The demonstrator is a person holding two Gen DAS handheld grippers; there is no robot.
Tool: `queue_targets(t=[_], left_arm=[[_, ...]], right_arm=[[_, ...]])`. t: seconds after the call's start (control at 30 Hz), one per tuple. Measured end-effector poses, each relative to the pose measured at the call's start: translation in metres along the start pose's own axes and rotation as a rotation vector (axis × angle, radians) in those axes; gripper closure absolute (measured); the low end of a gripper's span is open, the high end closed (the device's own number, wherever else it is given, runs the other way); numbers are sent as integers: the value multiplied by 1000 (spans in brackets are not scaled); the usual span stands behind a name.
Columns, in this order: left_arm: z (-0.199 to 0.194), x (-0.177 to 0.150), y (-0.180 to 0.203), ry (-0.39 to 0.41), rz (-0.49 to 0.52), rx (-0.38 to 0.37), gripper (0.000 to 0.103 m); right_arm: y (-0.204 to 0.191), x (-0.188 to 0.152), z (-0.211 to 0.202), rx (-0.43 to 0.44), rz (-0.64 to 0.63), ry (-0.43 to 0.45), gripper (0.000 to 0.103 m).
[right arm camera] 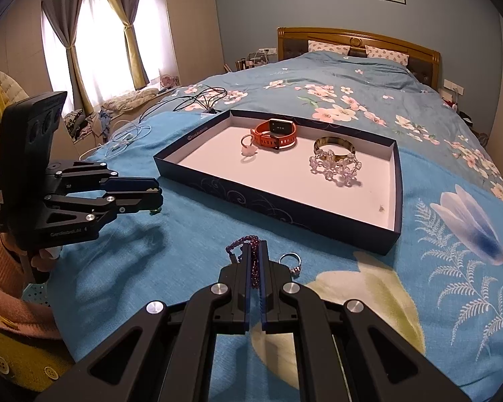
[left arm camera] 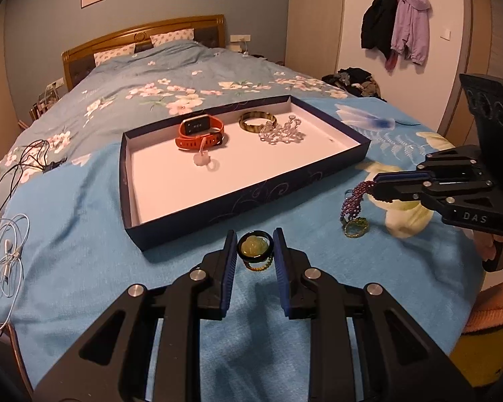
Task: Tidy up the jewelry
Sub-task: 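Open the left gripper, releasing the green ring onto the bedspread, then grasp the black ring with the left gripper while the right holds the purple bracelet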
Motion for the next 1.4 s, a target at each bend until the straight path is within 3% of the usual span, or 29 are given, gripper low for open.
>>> queue_targets(t=[0.2, 0.5, 0.7, 1.3, 1.4], left_arm=[[-5, 0, 2, 16, -15, -70, 81], [1, -8, 2, -26, -8, -54, 80], [4, -13, 18, -43, 50, -72, 67], [49, -10, 36, -179, 100, -53, 70], [50, -10, 36, -181, 99, -56, 76]], right_arm=[[1, -1, 2, 3, 5, -4, 100], [3, -4, 0, 3, 16, -3, 100], [4, -4, -3, 6, 25, 7, 100], [9, 4, -7, -1, 37, 43, 100], [9, 5, -7, -2, 40, 44, 100]])
Point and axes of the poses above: each gripper's, at about its wrist camera, not at the fingertips, and z roughly the way its jaws point, y to its right, x to its top, the point moved 3 cm from there along z, roughly the way its jaws point, and after that the axes turned 13 degrees about -z, right-handed, at the moved point
